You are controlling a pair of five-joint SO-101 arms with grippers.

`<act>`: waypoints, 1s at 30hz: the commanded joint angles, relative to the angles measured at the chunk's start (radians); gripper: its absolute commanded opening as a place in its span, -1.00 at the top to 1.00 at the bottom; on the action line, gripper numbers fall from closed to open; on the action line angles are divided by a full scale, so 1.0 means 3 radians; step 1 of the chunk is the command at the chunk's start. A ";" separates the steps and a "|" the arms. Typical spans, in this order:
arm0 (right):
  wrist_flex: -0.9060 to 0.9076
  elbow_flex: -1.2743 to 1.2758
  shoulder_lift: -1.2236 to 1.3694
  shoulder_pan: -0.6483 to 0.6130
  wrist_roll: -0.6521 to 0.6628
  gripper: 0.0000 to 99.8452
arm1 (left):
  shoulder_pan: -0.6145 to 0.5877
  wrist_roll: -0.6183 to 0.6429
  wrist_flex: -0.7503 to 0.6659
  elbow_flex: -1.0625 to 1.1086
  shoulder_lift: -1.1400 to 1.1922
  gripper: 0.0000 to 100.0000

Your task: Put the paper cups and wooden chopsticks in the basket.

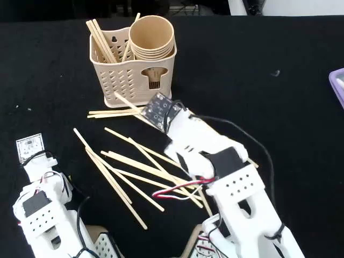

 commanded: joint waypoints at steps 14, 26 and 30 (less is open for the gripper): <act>-0.1274 0.0811 0.0647 -0.0573 -0.0148 0.98 | 0.0018 0.0015 -0.0015 -0.0013 -0.0031 0.60; -0.0113 0.0826 0.0918 -0.0588 -0.0153 0.81 | 0.0018 0.0015 -0.0020 -0.0013 -0.0031 0.60; -0.0133 0.0821 0.1051 -0.0593 -0.0164 0.64 | 0.0018 0.0015 -0.0020 -0.0013 -0.0031 0.60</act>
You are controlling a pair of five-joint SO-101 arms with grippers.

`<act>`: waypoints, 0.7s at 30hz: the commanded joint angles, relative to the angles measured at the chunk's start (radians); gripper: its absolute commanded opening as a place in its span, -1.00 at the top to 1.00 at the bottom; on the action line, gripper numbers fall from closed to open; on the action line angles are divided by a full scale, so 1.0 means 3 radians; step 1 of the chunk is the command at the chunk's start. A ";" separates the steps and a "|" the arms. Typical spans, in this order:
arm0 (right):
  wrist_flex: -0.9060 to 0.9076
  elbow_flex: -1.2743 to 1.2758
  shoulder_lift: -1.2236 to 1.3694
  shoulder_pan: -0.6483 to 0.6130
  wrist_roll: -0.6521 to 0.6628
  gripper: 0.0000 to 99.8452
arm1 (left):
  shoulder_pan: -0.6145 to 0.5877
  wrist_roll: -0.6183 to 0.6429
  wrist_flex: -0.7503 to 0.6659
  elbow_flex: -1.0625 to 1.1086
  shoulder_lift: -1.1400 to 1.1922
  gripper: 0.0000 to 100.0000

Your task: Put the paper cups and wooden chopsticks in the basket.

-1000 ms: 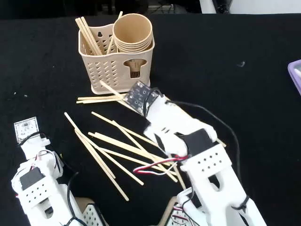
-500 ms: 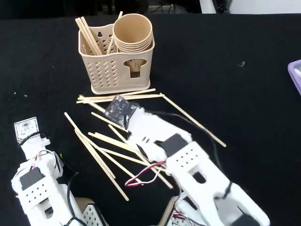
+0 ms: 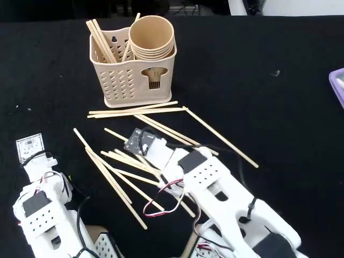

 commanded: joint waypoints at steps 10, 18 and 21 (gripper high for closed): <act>-0.0465 -0.0049 0.0749 -0.0133 -0.0102 0.69 | 0.0018 0.0015 -0.0020 -0.0013 -0.0031 0.60; 0.0026 -0.0376 0.0309 0.0082 -0.0082 0.98 | 0.0018 0.0015 -0.0015 -0.0013 -0.0031 0.60; 0.0353 -0.0427 -0.0161 0.0087 0.0143 0.98 | 0.0018 0.0015 -0.0015 -0.0013 -0.0031 0.60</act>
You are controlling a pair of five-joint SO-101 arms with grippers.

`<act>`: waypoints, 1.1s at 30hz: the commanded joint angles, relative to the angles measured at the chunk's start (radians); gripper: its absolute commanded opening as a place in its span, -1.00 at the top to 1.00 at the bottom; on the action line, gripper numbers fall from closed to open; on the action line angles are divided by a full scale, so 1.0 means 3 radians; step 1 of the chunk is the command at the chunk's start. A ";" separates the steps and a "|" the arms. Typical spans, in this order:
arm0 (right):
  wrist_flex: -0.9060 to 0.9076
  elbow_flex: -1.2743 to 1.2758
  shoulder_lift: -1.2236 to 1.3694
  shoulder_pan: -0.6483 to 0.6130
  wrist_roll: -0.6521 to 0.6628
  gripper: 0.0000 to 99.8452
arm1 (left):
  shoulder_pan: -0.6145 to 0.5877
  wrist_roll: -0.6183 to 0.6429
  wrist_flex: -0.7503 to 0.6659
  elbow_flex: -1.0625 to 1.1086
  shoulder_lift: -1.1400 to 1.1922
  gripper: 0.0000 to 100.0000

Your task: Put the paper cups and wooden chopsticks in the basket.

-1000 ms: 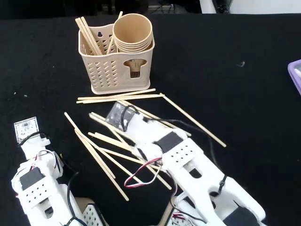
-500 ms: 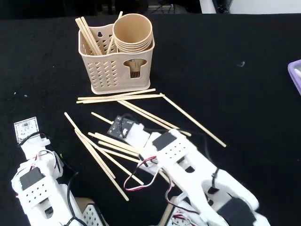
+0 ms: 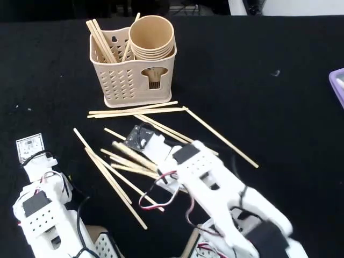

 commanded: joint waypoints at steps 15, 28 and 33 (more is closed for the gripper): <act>-0.0501 0.0366 -0.0330 0.0588 0.0721 0.98 | 0.0018 0.0015 -0.0015 -0.0018 -0.0031 0.60; -0.0501 0.0095 0.0151 0.0762 0.0731 0.81 | 0.0018 0.0015 -0.0015 -0.0018 -0.0031 0.60; -0.0496 0.0100 0.0146 0.0762 0.0890 0.98 | 0.0018 0.0015 -0.0015 -0.0018 -0.0031 0.60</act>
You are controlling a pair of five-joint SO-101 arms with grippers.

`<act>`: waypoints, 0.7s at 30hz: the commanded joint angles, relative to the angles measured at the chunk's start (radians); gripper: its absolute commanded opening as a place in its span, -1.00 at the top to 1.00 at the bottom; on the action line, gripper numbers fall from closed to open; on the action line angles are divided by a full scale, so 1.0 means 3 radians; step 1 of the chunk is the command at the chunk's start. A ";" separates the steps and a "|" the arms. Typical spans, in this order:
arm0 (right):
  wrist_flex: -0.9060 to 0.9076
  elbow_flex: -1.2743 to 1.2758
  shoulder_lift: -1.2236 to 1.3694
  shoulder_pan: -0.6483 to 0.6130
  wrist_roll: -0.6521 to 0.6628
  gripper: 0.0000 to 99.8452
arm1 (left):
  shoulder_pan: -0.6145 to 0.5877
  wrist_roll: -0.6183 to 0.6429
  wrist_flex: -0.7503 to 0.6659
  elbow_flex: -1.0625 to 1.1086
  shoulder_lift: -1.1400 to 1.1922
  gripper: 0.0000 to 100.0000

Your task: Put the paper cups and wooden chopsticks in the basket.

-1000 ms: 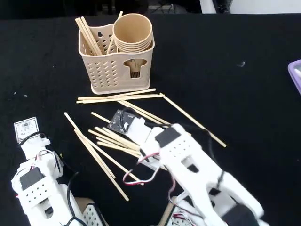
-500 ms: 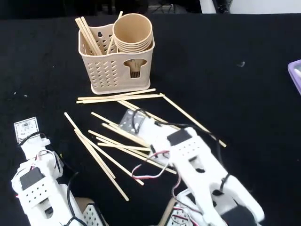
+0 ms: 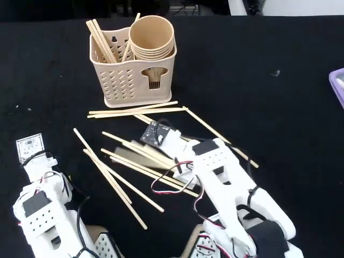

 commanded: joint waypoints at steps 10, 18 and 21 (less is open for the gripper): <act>0.0578 -0.0540 -0.0335 0.0066 -0.0015 0.98 | 0.0018 0.0010 -0.0015 -0.0018 -0.0031 0.60; 0.0762 -0.0386 -0.1000 0.0041 -0.0077 0.98 | 0.0018 0.0010 -0.0020 -0.0018 -0.0031 0.60; 0.0409 0.0054 -0.0846 0.0061 -0.0072 0.98 | 0.0018 0.0010 -0.0020 -0.0018 -0.0031 0.60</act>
